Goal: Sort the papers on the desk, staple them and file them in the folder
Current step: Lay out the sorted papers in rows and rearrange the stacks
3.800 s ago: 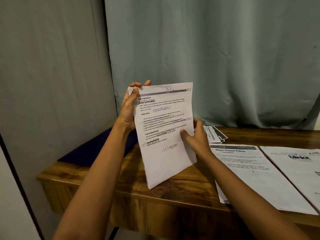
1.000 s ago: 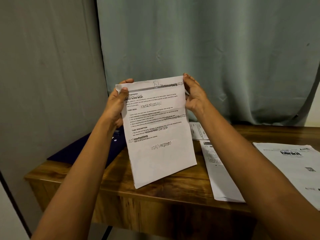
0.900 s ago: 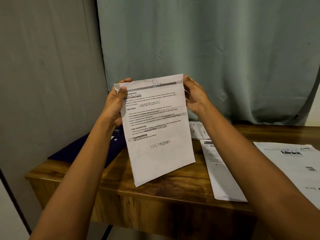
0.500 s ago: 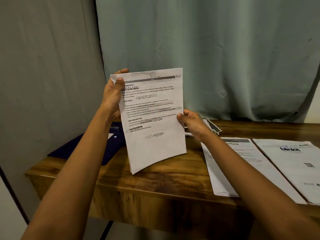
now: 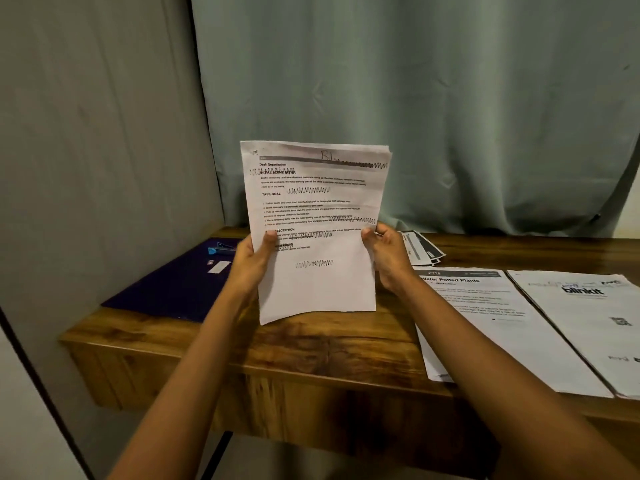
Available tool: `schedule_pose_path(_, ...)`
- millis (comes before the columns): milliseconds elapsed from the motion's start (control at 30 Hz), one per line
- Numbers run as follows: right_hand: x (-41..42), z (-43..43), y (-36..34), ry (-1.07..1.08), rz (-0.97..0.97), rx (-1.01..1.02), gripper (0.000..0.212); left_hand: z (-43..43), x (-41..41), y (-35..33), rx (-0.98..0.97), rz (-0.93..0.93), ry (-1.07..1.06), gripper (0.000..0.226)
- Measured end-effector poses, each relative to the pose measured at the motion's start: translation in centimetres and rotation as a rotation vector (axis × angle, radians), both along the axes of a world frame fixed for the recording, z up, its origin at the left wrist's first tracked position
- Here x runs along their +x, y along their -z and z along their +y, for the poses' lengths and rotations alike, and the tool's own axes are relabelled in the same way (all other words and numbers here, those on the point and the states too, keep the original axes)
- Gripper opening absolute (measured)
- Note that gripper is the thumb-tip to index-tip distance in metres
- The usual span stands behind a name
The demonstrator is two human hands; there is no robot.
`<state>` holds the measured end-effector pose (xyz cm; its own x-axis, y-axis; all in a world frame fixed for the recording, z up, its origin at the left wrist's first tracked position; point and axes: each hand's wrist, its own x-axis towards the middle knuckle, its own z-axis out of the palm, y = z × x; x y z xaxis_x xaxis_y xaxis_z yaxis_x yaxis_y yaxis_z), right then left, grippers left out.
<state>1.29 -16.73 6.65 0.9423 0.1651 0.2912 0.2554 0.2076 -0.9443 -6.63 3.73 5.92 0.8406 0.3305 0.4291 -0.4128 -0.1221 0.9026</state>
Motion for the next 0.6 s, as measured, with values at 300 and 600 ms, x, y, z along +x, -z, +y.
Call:
schedule_pose_path(300,-1.7,-0.2,1.3,0.020,-0.035,-0.215,0.019,-0.6,0.0,2.8,-0.053,0.030,-0.027,0.033)
schedule_pose_path(600,-3.6,-0.5,3.2,0.070,0.035,-0.439,0.033,-1.4,-0.8,5.6,-0.027,0.187,-0.033,0.042)
